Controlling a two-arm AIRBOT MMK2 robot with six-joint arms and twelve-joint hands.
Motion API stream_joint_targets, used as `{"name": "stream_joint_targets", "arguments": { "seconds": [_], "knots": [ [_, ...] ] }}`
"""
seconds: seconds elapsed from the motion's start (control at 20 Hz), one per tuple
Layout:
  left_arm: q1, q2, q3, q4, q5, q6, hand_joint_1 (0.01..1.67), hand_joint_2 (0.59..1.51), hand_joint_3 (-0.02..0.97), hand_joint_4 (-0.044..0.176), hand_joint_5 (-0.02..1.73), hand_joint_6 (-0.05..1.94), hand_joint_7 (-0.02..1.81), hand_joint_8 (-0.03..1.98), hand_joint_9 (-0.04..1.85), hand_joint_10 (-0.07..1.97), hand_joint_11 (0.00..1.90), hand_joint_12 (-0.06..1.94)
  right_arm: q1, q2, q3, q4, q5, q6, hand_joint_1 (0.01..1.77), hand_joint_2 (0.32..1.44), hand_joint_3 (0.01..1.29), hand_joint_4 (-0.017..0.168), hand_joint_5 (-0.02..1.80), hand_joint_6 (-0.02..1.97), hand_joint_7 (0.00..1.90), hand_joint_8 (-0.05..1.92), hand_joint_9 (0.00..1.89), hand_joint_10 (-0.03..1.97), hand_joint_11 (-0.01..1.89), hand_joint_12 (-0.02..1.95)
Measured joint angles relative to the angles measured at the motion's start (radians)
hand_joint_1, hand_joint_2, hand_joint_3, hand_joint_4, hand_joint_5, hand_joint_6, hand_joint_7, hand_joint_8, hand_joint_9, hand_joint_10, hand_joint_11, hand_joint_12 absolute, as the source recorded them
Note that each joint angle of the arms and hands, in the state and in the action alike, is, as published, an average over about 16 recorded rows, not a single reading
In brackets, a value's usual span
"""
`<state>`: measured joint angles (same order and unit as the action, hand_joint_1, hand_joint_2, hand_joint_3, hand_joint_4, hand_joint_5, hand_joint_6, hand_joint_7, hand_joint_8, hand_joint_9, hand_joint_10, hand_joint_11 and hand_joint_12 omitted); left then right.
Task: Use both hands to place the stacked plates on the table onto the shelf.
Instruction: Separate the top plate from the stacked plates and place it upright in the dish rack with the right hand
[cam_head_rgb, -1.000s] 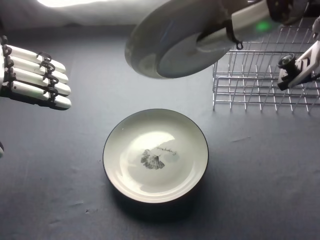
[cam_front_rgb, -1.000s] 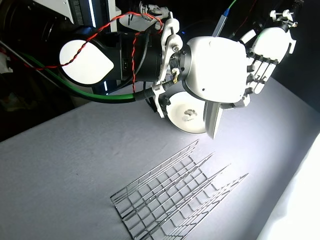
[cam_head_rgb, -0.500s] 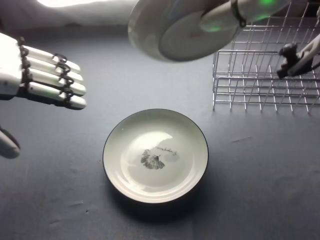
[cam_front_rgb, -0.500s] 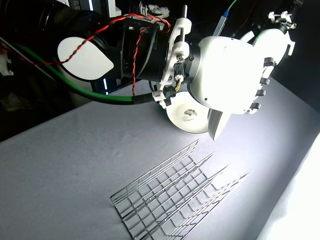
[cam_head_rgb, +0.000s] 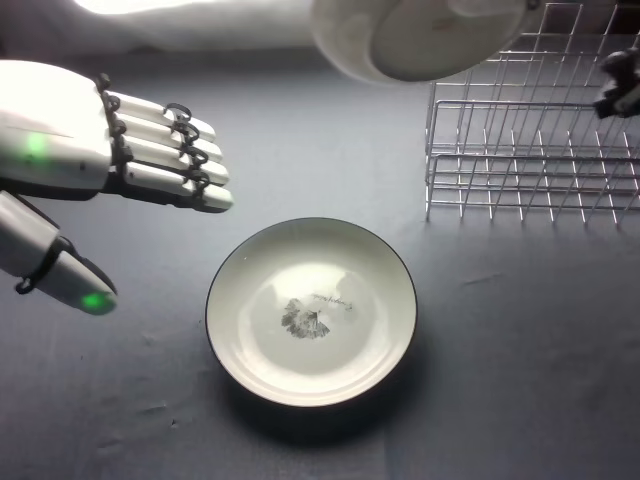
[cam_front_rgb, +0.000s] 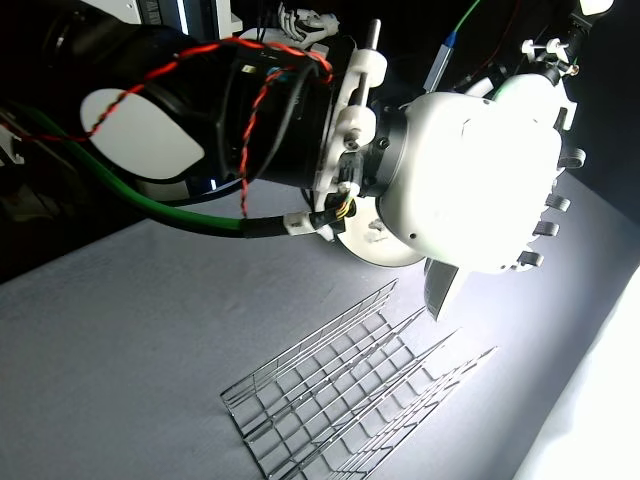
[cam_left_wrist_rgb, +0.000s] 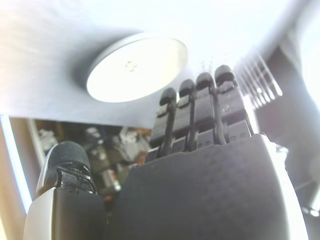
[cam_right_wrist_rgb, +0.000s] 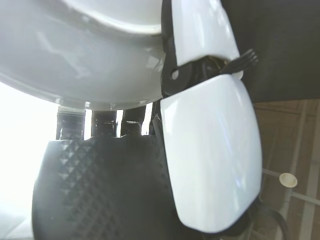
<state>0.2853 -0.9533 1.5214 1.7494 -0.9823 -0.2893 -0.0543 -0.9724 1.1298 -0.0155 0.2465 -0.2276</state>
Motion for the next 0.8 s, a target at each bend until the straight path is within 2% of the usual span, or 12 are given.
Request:
{"name": "stream_joint_targets", "arguments": {
  "seconds": [0.4,0.8],
  "knots": [
    [0.057,-0.009,-0.044,-0.087,0.073,0.009,0.01,1.127,-0.005,0.000,0.07,0.00,0.05,0.02,0.02,0.01,0.02,0.02,-0.037,0.048,0.019,-0.005,0.003,-0.003,1.41,0.93,0.01,-0.004,1.05,0.78,1.15,0.49,1.04,1.08,0.82,1.24],
    [0.106,-0.028,-0.064,-0.125,0.102,0.022,0.01,1.130,-0.005,0.000,0.08,0.01,0.06,0.02,0.02,0.01,0.02,0.02,-0.082,0.079,0.053,-0.031,0.010,-0.003,1.41,0.93,0.01,-0.006,1.04,0.79,1.16,0.49,1.05,1.05,0.85,1.16]
  ]
}}
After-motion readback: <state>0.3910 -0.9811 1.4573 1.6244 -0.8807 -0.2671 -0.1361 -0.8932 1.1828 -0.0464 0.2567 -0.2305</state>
